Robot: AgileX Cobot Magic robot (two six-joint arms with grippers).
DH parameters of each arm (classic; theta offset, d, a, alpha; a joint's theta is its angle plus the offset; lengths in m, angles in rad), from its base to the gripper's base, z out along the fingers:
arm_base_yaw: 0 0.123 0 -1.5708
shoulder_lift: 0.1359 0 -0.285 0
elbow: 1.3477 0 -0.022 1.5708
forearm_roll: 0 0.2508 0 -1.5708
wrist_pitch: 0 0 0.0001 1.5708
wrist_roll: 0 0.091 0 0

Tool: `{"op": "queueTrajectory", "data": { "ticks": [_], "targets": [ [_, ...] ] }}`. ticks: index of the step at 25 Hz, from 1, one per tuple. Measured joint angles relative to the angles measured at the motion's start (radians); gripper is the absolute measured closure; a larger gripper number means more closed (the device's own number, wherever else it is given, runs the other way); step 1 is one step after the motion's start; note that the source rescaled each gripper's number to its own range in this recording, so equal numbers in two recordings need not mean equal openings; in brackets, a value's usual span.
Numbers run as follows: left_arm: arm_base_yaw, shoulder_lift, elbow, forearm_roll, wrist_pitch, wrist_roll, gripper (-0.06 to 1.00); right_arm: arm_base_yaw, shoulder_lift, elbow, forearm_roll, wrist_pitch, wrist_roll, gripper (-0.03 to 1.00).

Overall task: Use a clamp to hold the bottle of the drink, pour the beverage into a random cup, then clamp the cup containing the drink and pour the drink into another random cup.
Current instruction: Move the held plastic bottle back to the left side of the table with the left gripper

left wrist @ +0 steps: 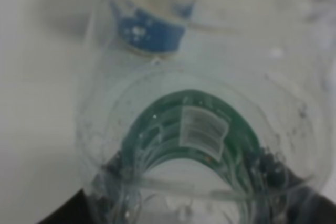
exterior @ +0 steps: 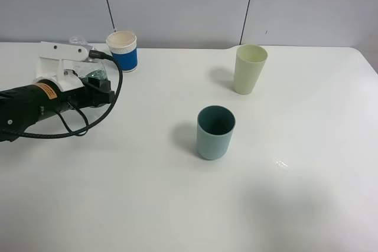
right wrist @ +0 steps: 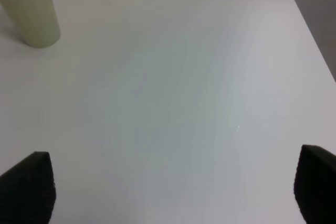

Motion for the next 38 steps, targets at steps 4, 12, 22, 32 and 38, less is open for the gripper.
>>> {"op": "queueTrajectory", "data": {
  "ticks": [4,12,22,32,38],
  "targets": [
    [0.0,0.049,0.0,0.006,-0.069,0.0,0.89,0.0,0.0,0.0,0.0,0.0,0.0,0.21],
    [0.0,0.127,0.003,0.013,-0.138,0.0,0.89,0.0,0.0,0.0,0.0,0.0,0.0,0.21],
    [0.0,0.144,0.003,0.018,-0.169,0.0,0.89,0.0,0.0,0.0,0.0,0.0,0.0,0.21],
    [0.0,0.146,0.003,0.025,-0.204,0.0,-0.02,0.0,0.0,0.0,0.0,0.0,0.0,0.21],
    [0.0,0.064,0.055,0.028,-0.199,0.0,-0.04,0.0,0.0,0.0,0.0,0.0,0.0,0.21]
  ]
}}
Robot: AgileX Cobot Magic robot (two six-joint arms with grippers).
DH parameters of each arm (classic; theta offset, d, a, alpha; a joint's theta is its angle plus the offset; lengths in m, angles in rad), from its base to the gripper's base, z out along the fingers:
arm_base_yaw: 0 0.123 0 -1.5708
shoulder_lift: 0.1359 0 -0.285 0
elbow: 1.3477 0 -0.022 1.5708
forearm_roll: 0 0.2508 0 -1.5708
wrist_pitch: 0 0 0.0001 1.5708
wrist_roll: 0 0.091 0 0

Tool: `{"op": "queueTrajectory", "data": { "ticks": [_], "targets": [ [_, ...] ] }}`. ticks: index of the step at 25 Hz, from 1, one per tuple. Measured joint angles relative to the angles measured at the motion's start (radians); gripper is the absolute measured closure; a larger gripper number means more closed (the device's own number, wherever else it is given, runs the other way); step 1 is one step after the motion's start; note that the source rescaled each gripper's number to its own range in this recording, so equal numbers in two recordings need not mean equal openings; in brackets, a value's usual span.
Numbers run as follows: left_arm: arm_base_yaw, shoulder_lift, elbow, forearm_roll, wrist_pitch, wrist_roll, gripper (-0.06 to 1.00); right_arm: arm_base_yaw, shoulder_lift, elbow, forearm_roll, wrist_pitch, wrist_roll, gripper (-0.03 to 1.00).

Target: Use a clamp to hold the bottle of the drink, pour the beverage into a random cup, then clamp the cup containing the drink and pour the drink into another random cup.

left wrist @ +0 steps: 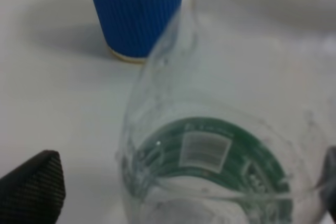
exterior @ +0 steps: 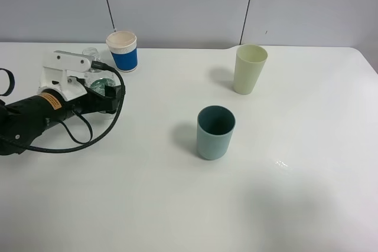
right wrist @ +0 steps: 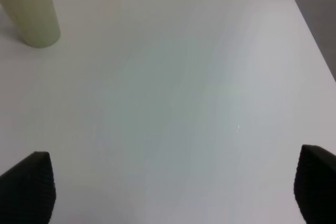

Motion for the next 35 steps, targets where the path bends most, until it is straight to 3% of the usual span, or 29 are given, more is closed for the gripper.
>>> {"op": "queueTrajectory", "data": {
  "ticks": [6,10,21,30,35],
  "targets": [
    [0.0,-0.221,0.127,-0.002,0.062,0.0,-0.04,0.0,0.0,0.0,0.0,0.0,0.0,0.21],
    [0.0,-0.398,0.182,-0.018,0.187,0.019,-0.04,0.0,0.0,0.0,0.0,0.0,0.0,0.21],
    [0.0,-0.915,0.163,-0.048,0.693,0.075,-0.04,0.0,0.0,0.0,0.0,0.0,0.0,0.21],
    [0.0,-1.149,-0.097,0.047,1.282,0.076,-0.04,0.0,0.0,0.0,0.0,0.0,0.0,0.21],
    [0.023,-1.214,-0.201,0.077,1.502,0.067,-0.05,0.0,0.0,0.0,0.0,0.0,0.0,0.21]
  ]
}}
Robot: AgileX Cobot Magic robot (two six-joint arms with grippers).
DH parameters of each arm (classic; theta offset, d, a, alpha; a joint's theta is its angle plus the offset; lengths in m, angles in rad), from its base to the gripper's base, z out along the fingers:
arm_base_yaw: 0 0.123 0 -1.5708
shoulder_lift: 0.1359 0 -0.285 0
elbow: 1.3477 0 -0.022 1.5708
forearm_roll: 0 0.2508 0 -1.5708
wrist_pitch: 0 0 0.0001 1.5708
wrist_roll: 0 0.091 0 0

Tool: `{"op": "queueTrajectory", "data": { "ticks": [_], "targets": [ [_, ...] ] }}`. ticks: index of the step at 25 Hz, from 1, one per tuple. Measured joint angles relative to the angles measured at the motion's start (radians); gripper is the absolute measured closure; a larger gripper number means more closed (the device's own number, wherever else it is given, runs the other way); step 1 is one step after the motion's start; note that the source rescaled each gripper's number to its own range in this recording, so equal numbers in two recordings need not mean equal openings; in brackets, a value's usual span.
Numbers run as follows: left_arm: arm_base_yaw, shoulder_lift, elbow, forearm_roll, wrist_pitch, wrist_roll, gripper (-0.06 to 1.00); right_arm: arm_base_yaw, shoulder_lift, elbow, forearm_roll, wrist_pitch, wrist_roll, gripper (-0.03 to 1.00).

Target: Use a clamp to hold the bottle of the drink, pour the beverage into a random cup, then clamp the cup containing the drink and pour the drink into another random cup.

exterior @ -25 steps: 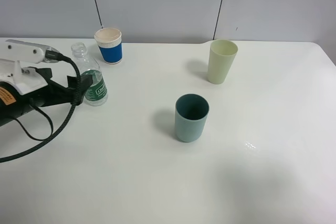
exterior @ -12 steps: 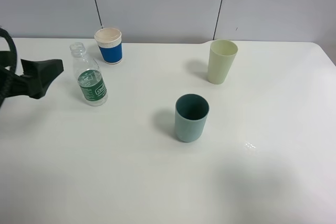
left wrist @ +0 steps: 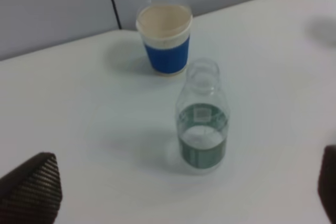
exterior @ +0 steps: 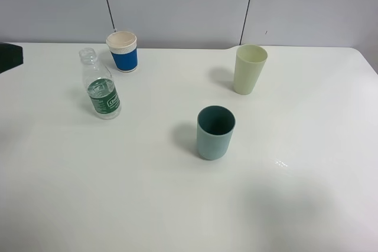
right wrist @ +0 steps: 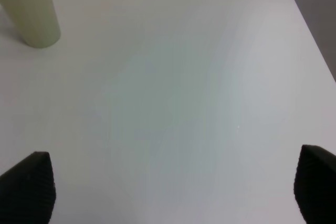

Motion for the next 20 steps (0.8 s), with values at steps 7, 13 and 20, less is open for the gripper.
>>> {"op": "queueTrajectory", "data": {
  "ticks": [7,13,20],
  "targets": [
    [0.25,-0.144,-0.017,-0.031,0.084,0.017,-0.05,0.0,0.0,0.0,0.0,0.0,0.0,0.21],
    [0.368,-0.255,-0.017,-0.041,0.238,0.044,-0.05,0.0,0.0,0.0,0.0,0.0,0.0,0.21],
    [0.371,-0.414,-0.017,-0.041,0.411,0.046,-0.05,0.0,0.0,0.0,0.0,0.0,0.0,0.21]
  ]
}}
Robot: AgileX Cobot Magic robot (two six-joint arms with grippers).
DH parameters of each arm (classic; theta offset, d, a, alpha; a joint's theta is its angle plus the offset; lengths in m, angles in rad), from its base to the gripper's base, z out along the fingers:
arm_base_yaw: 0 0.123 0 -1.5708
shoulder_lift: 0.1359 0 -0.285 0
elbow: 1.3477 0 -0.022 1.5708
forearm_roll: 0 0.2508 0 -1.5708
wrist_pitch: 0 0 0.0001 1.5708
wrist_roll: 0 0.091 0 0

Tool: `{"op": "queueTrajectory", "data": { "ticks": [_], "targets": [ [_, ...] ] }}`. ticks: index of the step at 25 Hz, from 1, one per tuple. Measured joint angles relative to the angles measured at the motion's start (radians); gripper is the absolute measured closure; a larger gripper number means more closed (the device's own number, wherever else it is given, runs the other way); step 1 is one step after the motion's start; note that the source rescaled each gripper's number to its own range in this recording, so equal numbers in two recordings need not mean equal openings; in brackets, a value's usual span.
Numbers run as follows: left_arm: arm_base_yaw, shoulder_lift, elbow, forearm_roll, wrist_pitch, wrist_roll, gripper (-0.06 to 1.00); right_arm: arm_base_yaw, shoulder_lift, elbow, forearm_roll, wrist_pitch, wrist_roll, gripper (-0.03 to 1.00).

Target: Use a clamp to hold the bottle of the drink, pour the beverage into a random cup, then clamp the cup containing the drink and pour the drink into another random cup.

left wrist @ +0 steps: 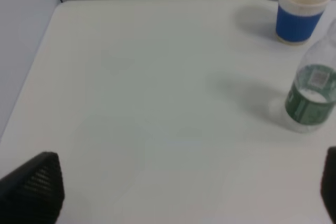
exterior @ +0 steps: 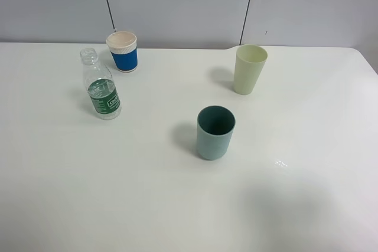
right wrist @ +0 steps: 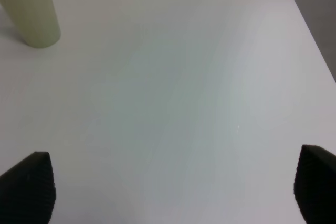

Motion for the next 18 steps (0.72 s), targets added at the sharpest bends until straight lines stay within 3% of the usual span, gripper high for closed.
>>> {"op": "queueTrajectory", "data": {
  "ticks": [10,18],
  "targets": [
    [0.0,-0.211,0.093,-0.006,0.15,-0.059,-0.05,0.0,0.0,0.0,0.0,0.0,0.0,0.21],
    [0.0,-0.212,0.104,-0.009,0.155,-0.071,-0.05,0.0,0.0,0.0,0.0,0.0,0.0,0.21]
  ]
}}
